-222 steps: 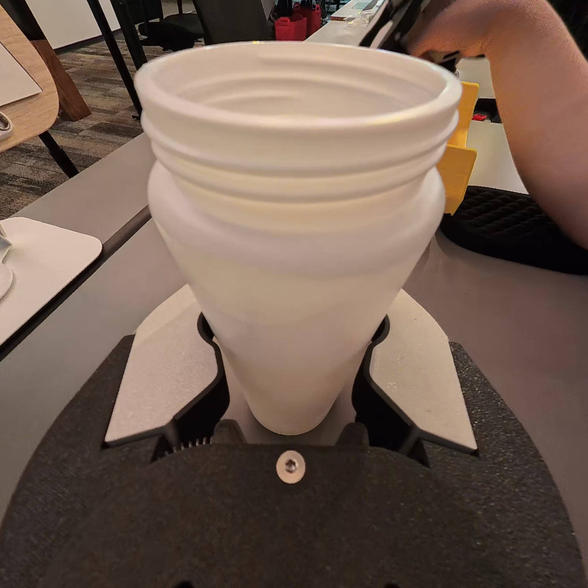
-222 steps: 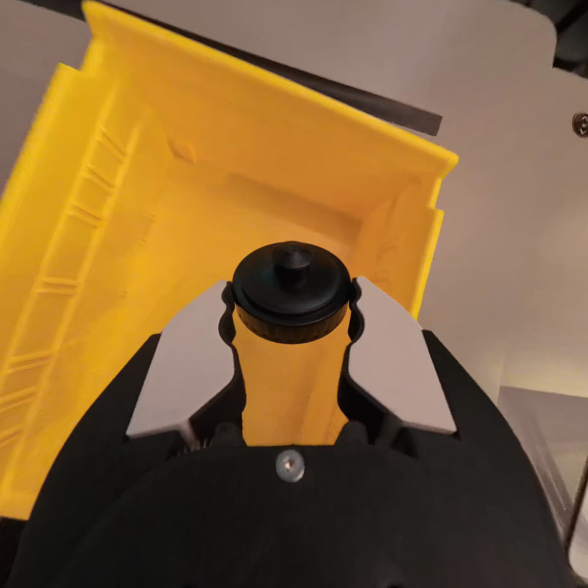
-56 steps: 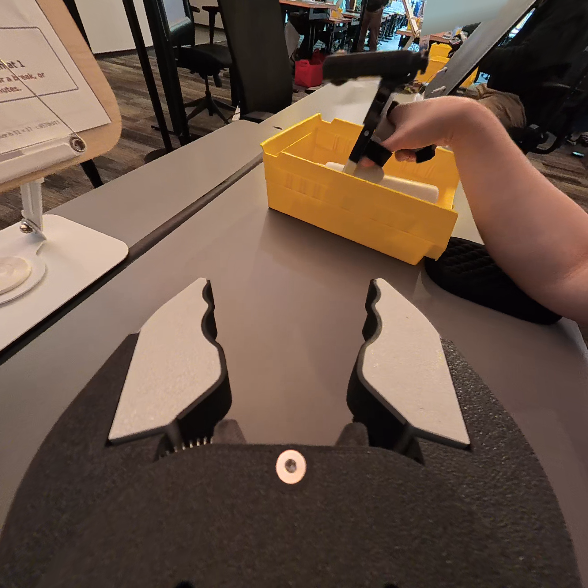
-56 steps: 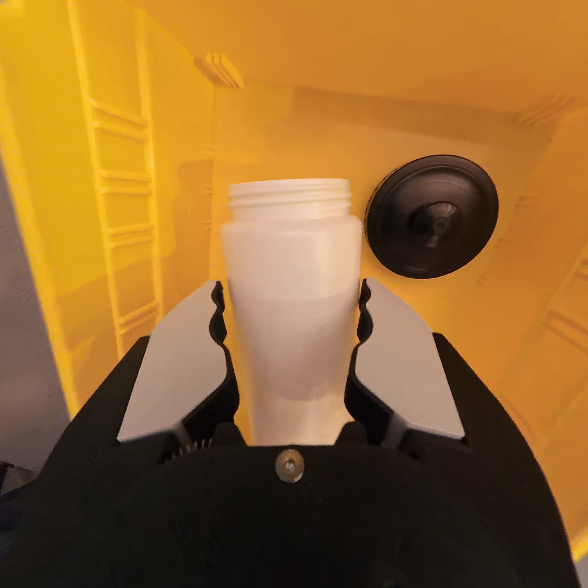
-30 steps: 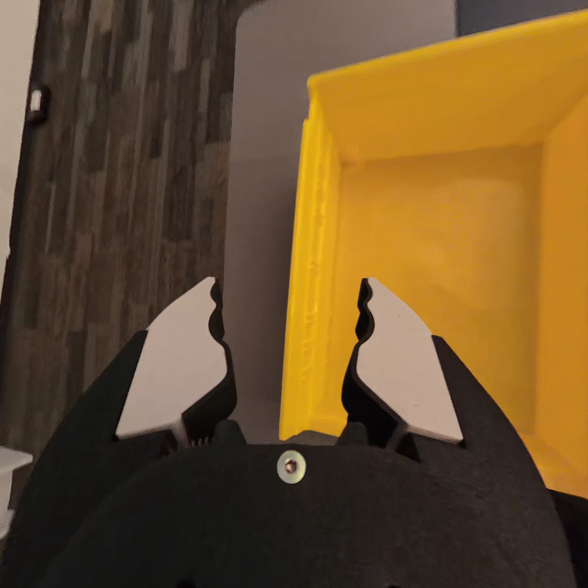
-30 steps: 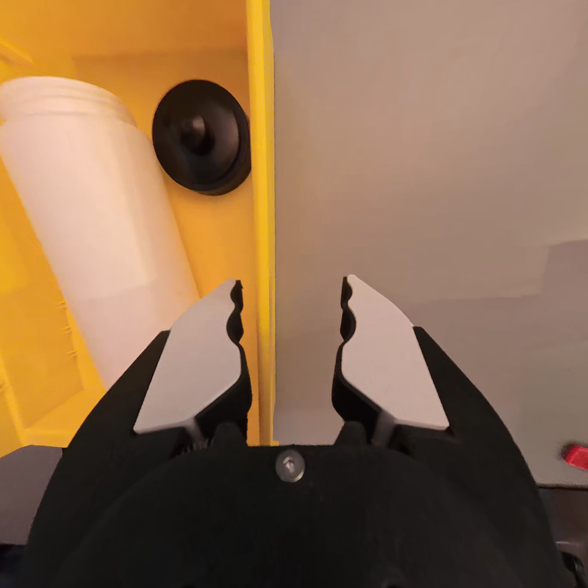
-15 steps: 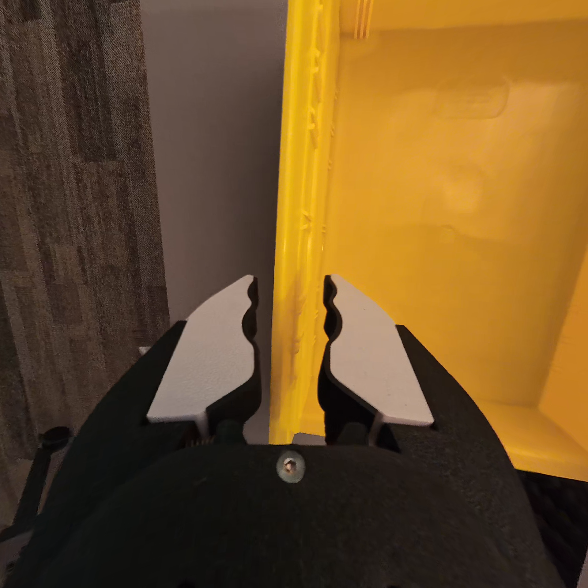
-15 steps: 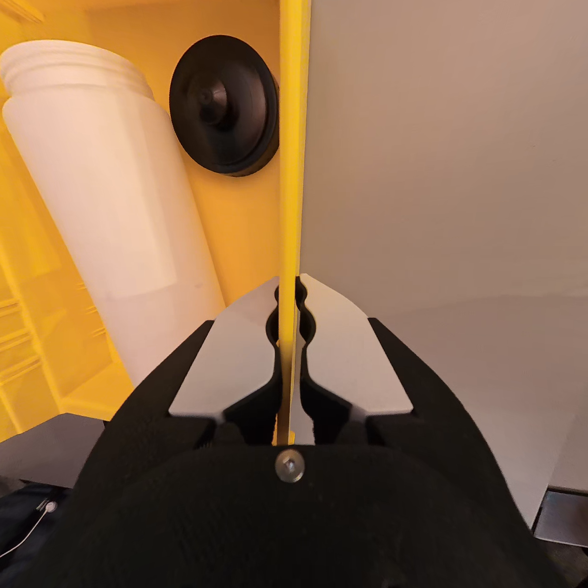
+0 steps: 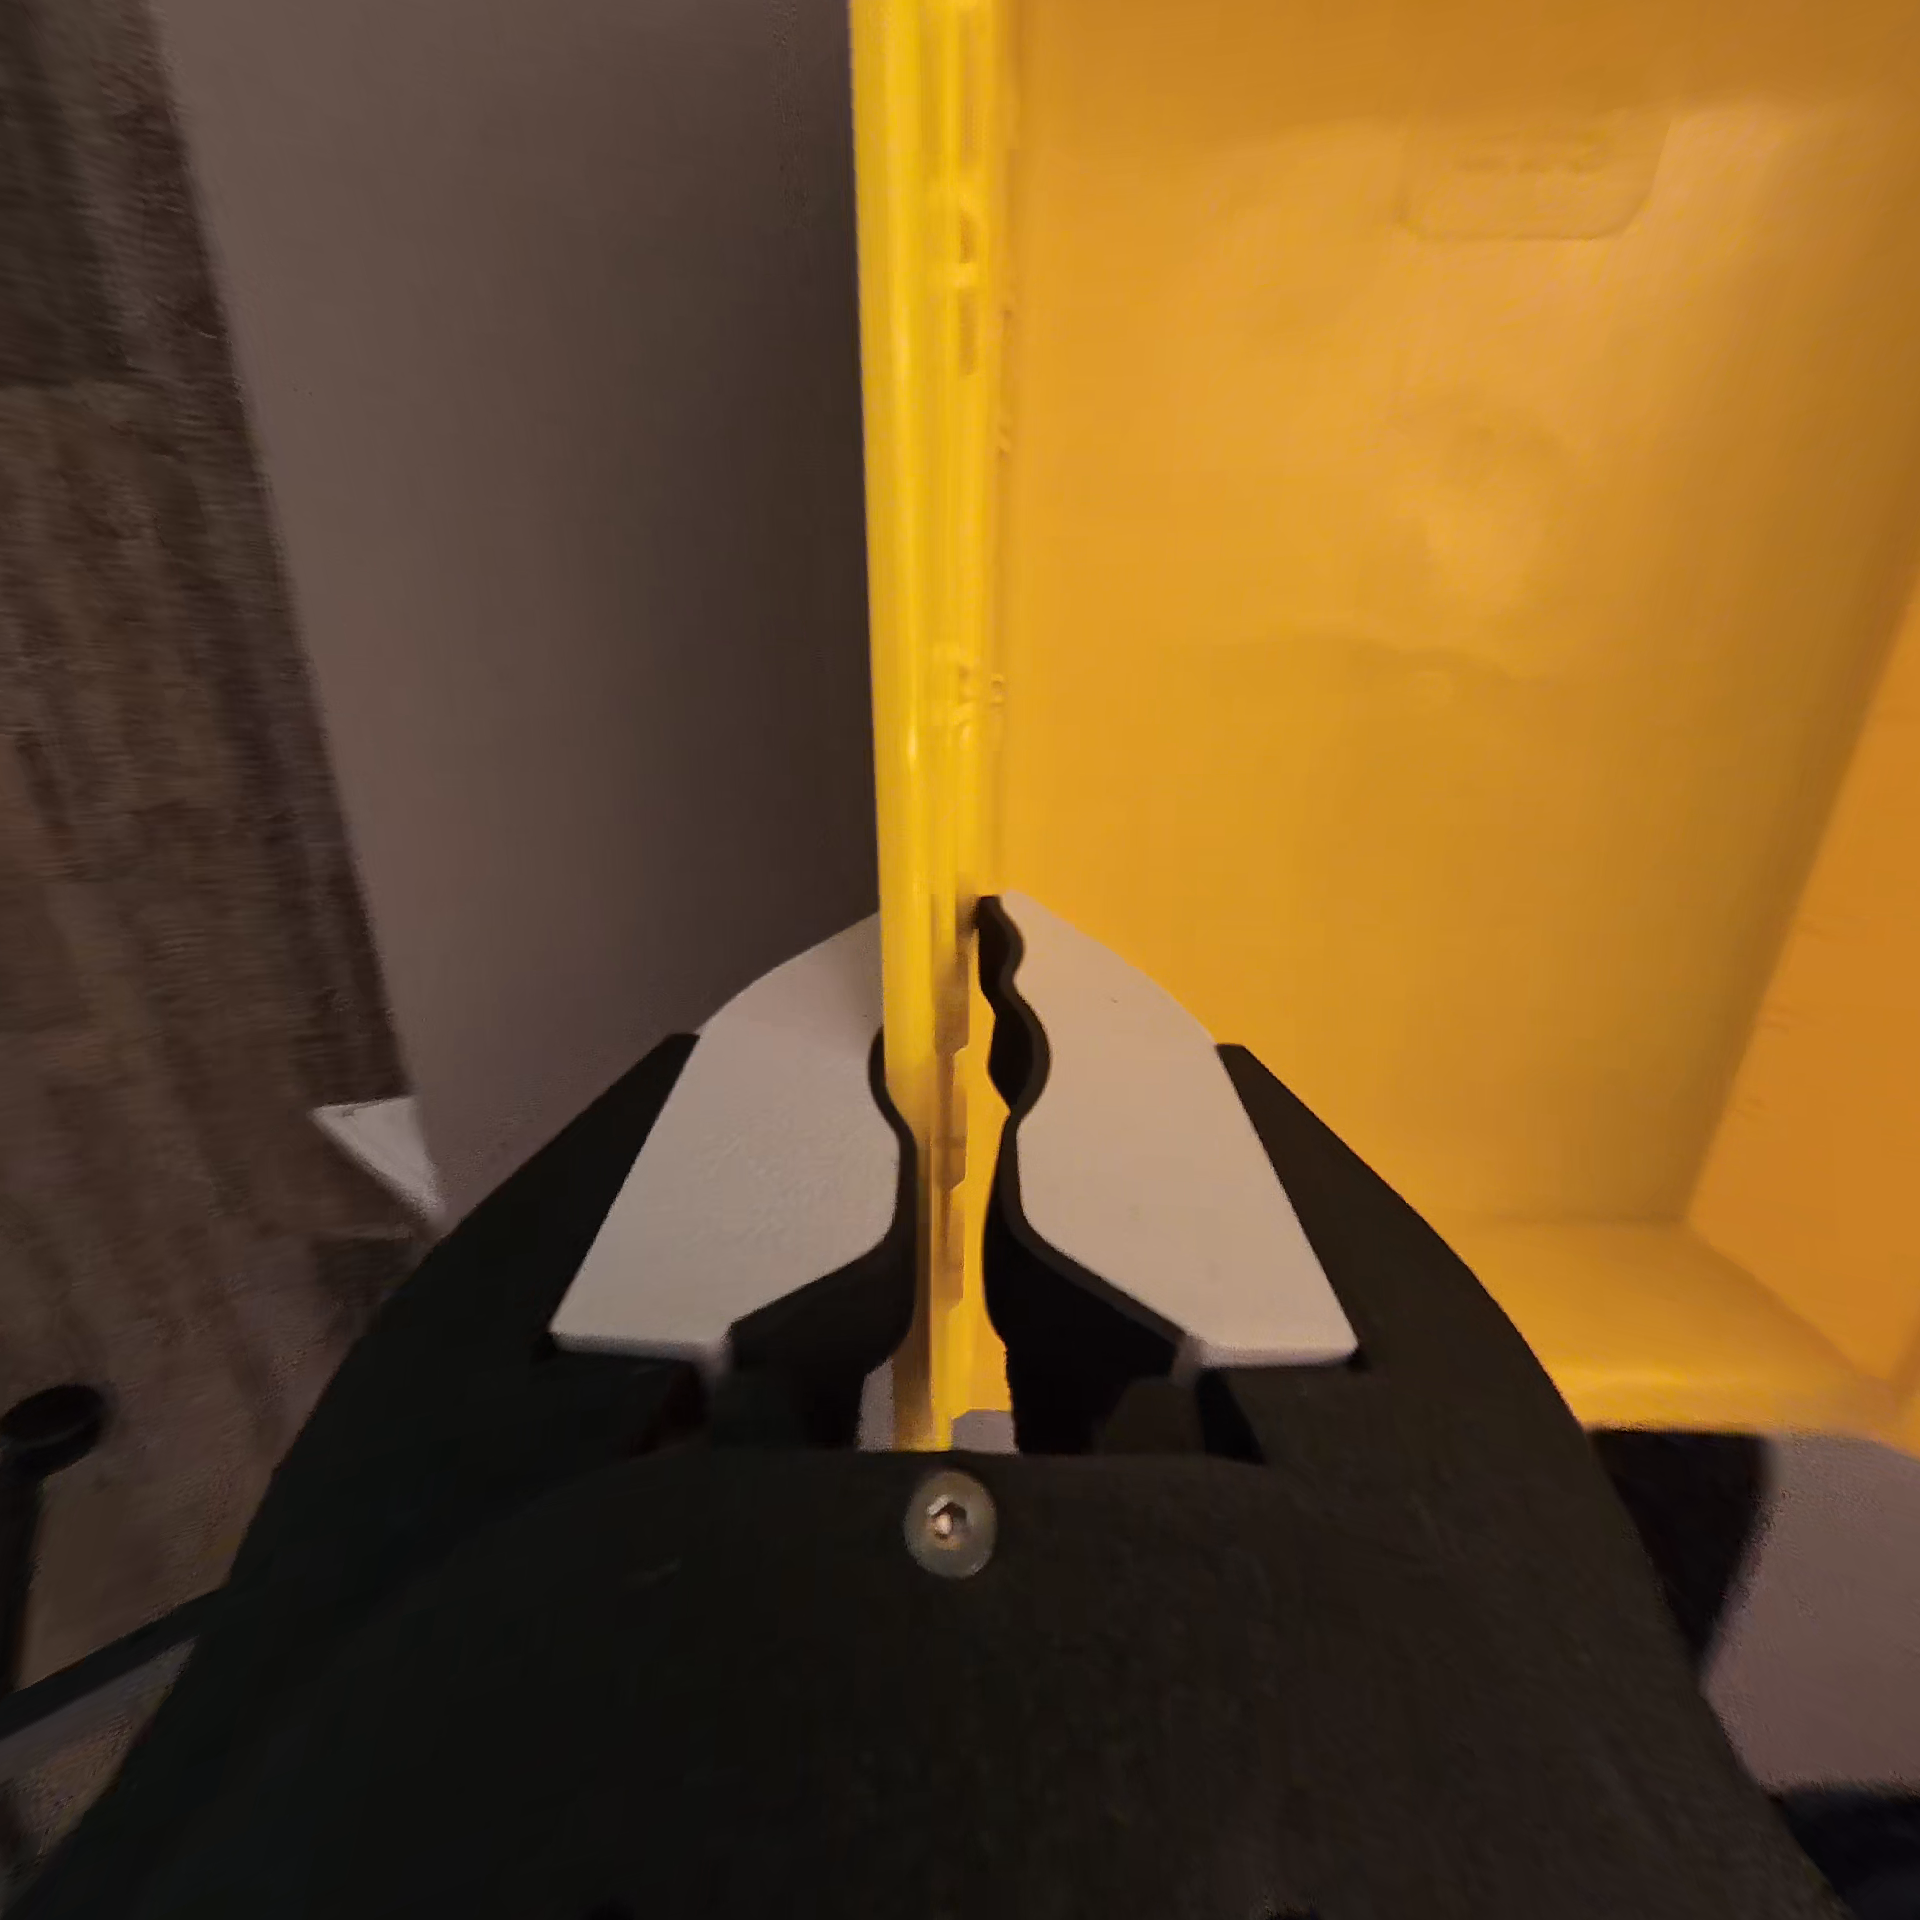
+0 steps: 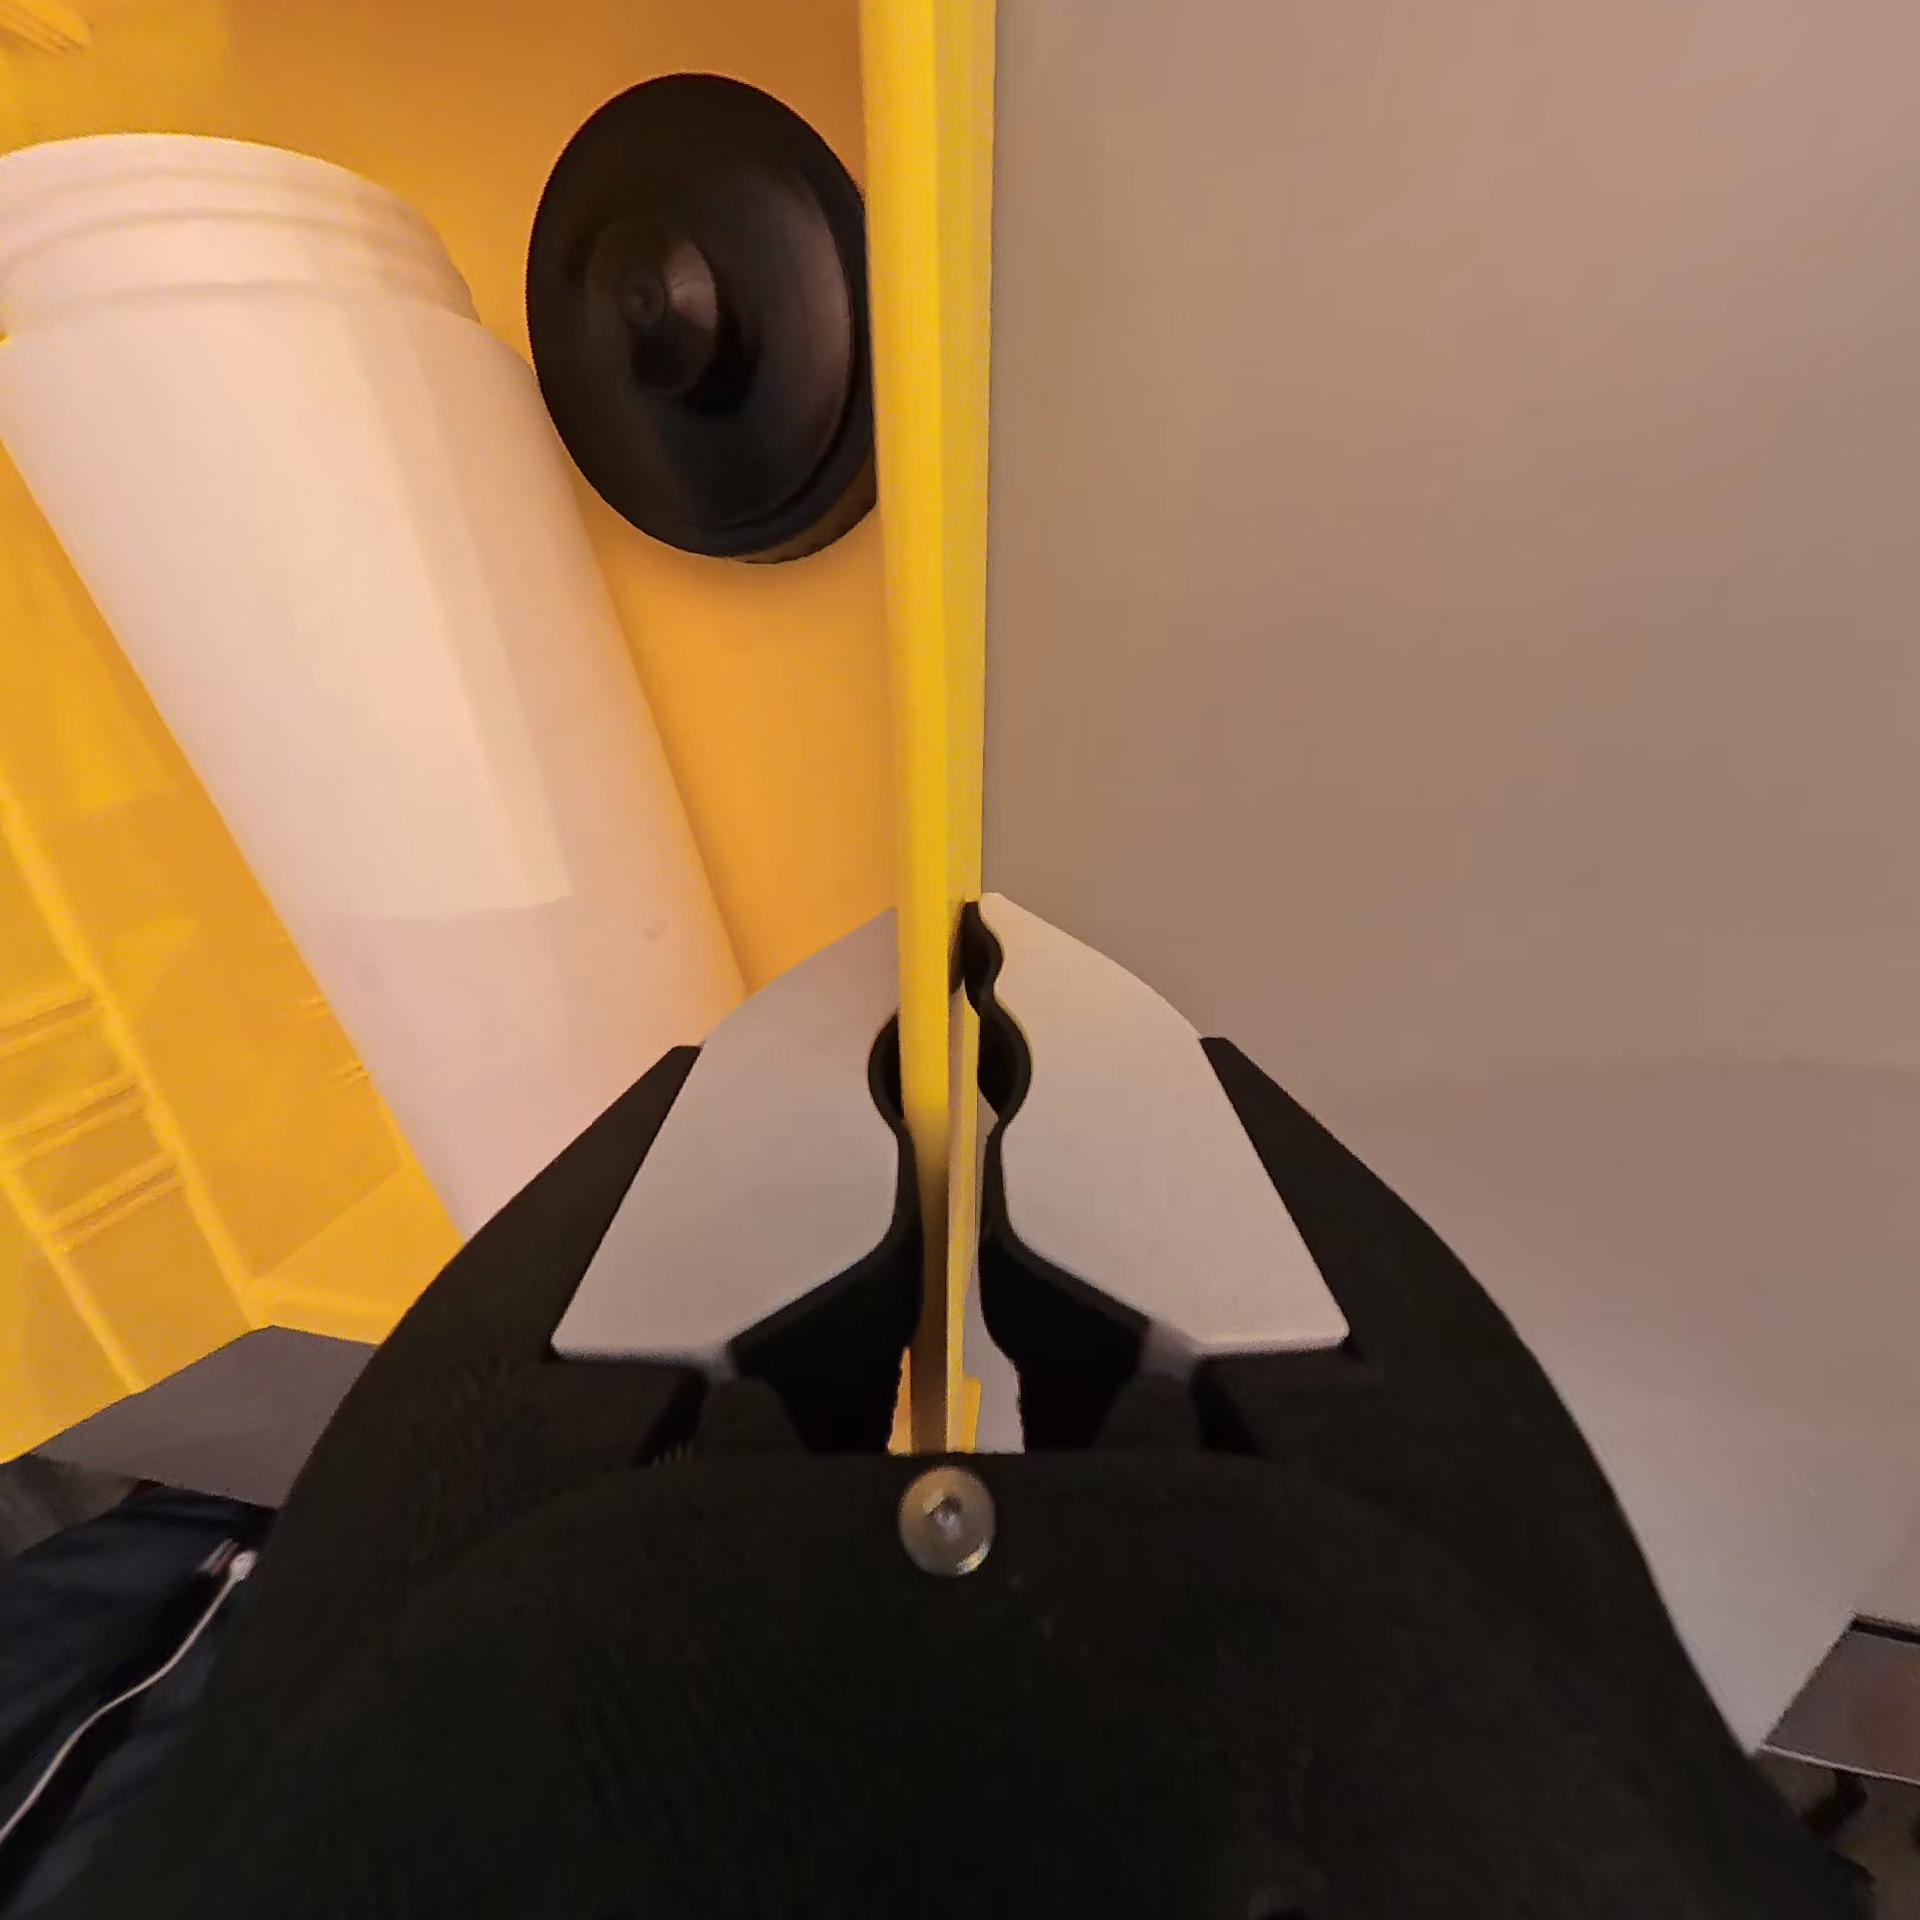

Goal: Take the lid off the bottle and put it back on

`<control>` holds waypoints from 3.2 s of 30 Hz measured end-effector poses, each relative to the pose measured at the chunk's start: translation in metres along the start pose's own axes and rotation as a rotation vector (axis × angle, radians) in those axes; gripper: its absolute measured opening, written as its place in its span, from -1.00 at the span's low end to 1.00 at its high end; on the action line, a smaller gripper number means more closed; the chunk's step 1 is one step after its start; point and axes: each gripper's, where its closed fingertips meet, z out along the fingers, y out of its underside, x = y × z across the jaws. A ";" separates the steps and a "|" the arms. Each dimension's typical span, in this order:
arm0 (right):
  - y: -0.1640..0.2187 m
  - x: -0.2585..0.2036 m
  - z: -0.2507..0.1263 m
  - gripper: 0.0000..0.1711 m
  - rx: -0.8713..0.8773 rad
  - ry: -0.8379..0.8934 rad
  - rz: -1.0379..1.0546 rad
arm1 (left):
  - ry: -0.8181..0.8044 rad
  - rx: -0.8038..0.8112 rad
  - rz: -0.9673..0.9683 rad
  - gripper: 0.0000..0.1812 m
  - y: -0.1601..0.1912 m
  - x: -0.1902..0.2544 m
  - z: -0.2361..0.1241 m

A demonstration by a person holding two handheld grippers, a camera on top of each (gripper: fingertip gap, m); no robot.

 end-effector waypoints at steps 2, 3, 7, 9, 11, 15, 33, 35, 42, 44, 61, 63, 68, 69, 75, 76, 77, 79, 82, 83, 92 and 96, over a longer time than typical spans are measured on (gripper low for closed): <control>-0.001 -0.008 0.002 -0.93 -0.019 -0.005 0.014 | 0.086 -0.021 0.003 -0.94 0.001 0.017 0.001; -0.002 -0.013 0.003 -0.93 -0.030 -0.003 0.012 | 0.079 -0.037 0.036 -0.94 0.001 0.022 0.001; -0.006 -0.045 0.010 -0.94 -0.075 -0.013 -0.022 | 0.059 -0.115 0.104 -0.93 0.003 0.053 0.000; -0.009 -0.064 0.015 -0.93 -0.100 -0.011 -0.060 | 0.057 -0.143 0.169 -0.91 0.004 0.074 0.000; -0.012 -0.085 0.020 -0.92 -0.115 -0.015 -0.094 | 0.034 -0.161 0.193 -0.90 0.002 0.092 -0.001; -0.009 -0.127 0.028 -0.92 -0.149 -0.022 -0.140 | 0.042 -0.210 0.237 -0.88 0.009 0.131 -0.002; -0.031 -0.321 -0.096 -0.72 0.582 -0.297 -0.495 | 0.098 0.119 0.376 -0.72 -0.001 0.189 -0.090; -0.009 -0.386 -0.085 -0.72 0.557 -0.368 -0.626 | 0.098 0.230 0.386 -0.74 -0.010 0.193 -0.109; -0.017 -0.461 0.016 -0.76 0.248 -0.126 -0.624 | 0.120 0.381 0.493 -0.76 -0.012 0.216 -0.138; -0.019 -0.462 0.024 -0.69 0.206 -0.059 -0.609 | 0.131 0.389 0.512 -0.76 -0.010 0.218 -0.141; -0.020 -0.465 0.100 -0.92 -0.109 -0.059 -0.428 | 0.197 0.636 0.405 -0.87 -0.035 0.189 -0.181; -0.014 -0.471 0.100 -0.93 -0.199 -0.115 -0.377 | 0.196 0.650 0.389 -0.87 -0.037 0.187 -0.183; 0.004 -0.487 0.076 -0.94 -0.387 -0.099 -0.449 | 0.177 0.714 0.373 -0.77 -0.035 0.186 -0.199; 0.005 -0.492 0.066 -0.94 -0.406 -0.100 -0.469 | 0.175 0.740 0.370 -0.74 -0.033 0.185 -0.206; -0.028 -0.482 -0.028 -0.93 -0.300 -0.090 -0.539 | 0.217 1.050 0.249 -0.72 -0.016 0.174 -0.275; -0.037 -0.469 -0.047 -0.93 -0.258 -0.082 -0.527 | 0.236 1.070 0.226 -0.75 -0.012 0.174 -0.281; -0.046 -0.452 -0.066 -0.93 -0.219 -0.077 -0.509 | 0.253 1.048 0.220 -0.74 -0.009 0.177 -0.279; -0.060 -0.407 -0.104 -0.93 -0.151 -0.075 -0.445 | 0.330 0.946 0.283 -0.66 -0.005 0.199 -0.262; -0.067 -0.314 -0.149 -0.94 -0.085 -0.066 -0.301 | 0.479 0.774 0.401 -0.34 -0.008 0.255 -0.228; -0.065 -0.279 -0.160 -0.94 -0.069 -0.055 -0.244 | 0.508 0.730 0.436 -0.30 -0.012 0.277 -0.215; 0.007 -0.014 -0.168 -0.94 -0.131 0.156 0.125 | 0.697 0.259 0.478 -0.25 -0.022 0.433 -0.065; 0.032 0.036 -0.138 -0.94 -0.192 0.165 0.193 | 0.646 0.076 0.483 -0.27 -0.024 0.460 -0.035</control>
